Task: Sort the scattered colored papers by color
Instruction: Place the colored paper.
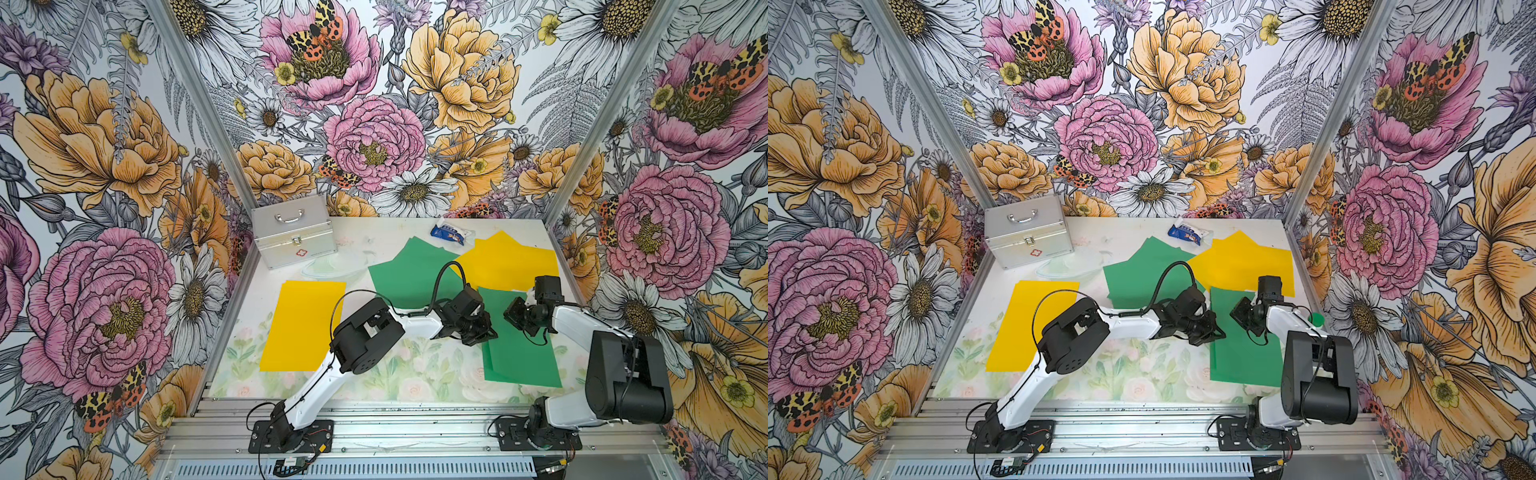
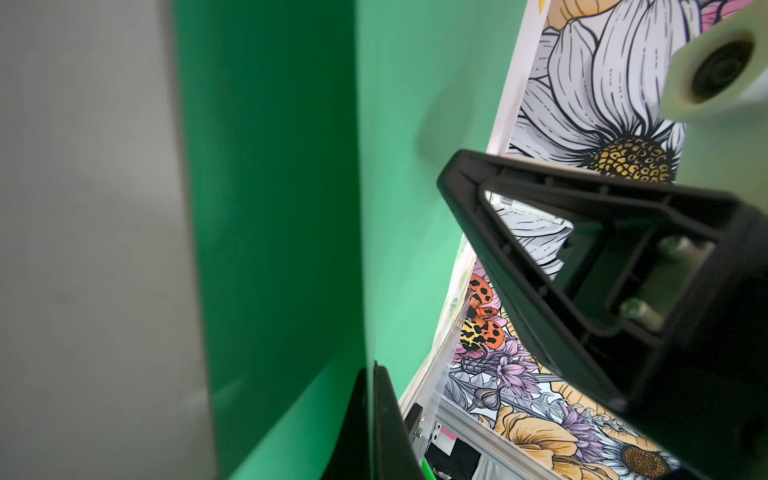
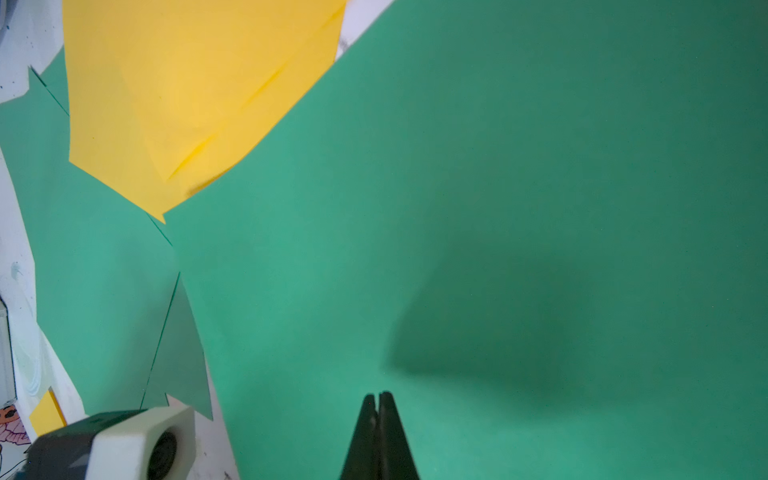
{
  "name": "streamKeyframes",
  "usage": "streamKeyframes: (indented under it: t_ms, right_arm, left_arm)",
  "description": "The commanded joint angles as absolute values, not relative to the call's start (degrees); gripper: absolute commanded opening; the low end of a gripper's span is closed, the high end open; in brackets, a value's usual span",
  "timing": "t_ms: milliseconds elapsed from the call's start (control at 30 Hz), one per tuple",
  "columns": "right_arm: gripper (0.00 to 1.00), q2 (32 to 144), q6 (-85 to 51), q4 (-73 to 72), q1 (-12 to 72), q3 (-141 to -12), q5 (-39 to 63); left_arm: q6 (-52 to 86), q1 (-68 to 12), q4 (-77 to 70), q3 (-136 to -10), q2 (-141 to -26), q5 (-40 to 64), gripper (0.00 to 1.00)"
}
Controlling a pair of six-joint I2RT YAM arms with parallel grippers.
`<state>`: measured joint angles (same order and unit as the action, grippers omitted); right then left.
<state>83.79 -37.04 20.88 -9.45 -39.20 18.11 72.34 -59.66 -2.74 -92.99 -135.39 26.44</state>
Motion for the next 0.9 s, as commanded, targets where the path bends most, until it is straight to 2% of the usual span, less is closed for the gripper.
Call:
streamKeyframes:
  t_ms: [0, 500, 533, 600, 700, 733, 767, 800, 867]
  right_arm:
    - [0.00, 84.6, -37.4, 19.0, -9.9, -39.1, 16.4]
    - [0.00, 88.8, -38.4, 16.6, -10.1, -38.1, 17.8]
    - [0.00, 89.1, -38.4, 16.5, -10.0, -38.1, 17.8]
    - [0.00, 89.5, -38.6, 16.3, -10.1, -38.1, 18.1]
    - [0.00, 89.8, -38.6, 16.2, -10.1, -38.0, 18.3]
    - [0.00, 89.8, -38.6, 16.1, -10.2, -38.0, 18.3]
    - [0.00, 89.7, -38.6, 16.2, -10.2, -37.9, 18.3]
    - [0.00, 89.7, -38.7, 16.2, -10.2, -37.9, 18.4]
    - [0.00, 89.6, -38.7, 16.2, -10.3, -38.0, 18.7]
  left_arm:
    - [72.8, -60.3, -2.5, -94.6, -136.6, 25.5, 0.00]
    - [71.7, -60.1, -2.5, -90.3, -132.6, 21.9, 0.00]
    - [71.4, -60.1, -2.6, -90.1, -132.3, 21.7, 0.03]
    - [70.1, -60.1, -2.3, -89.7, -131.1, 20.8, 0.21]
    - [65.0, -60.0, 0.9, -88.6, -126.3, 16.1, 0.59]
    - [62.4, -60.0, 3.7, -88.6, -123.9, 13.8, 0.78]
    - [60.1, -59.9, 6.4, -88.6, -122.0, 11.4, 0.90]
    - [57.5, -59.9, 9.2, -88.4, -119.5, 8.9, 0.98]
    - [53.8, -59.4, 12.9, -87.1, -115.0, 4.6, 0.98]
